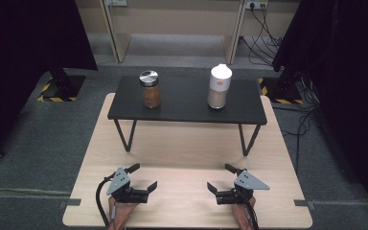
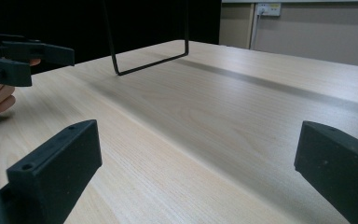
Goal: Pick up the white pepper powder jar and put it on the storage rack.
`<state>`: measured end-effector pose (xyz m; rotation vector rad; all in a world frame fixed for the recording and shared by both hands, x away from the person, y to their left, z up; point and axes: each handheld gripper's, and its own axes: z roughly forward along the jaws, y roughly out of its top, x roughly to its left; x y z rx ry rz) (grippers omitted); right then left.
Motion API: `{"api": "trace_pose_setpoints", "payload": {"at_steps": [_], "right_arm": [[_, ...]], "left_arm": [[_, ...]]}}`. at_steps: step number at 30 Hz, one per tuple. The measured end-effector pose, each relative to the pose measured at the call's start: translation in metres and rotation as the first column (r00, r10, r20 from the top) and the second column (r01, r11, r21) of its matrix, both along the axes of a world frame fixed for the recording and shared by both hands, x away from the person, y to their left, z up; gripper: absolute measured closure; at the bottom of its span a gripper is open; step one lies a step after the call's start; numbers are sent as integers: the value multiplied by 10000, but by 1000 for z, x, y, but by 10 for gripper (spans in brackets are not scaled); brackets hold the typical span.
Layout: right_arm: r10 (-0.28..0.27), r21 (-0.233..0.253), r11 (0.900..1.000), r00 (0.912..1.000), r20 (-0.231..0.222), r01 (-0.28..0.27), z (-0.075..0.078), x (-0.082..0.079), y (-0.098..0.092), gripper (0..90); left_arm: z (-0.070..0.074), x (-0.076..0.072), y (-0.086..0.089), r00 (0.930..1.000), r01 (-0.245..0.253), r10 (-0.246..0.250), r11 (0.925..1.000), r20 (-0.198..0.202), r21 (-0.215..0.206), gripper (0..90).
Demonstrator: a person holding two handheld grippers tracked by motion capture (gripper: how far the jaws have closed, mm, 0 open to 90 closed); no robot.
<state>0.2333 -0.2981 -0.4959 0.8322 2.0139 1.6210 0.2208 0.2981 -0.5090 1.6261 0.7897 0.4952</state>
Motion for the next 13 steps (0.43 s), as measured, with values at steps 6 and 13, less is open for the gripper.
{"api": "trace_pose_setpoints", "payload": {"at_steps": [6, 13], "right_arm": [[-3, 8, 10000, 10000, -2, 3, 0, 0, 0, 5], [-10, 34, 10000, 10000, -21, 10, 0, 0, 0, 5]], "left_arm": [[0, 0, 0, 10000, -5, 5, 10000, 6, -4, 4], [0, 0, 0, 10000, -12, 12, 10000, 17, -6, 4]]}}
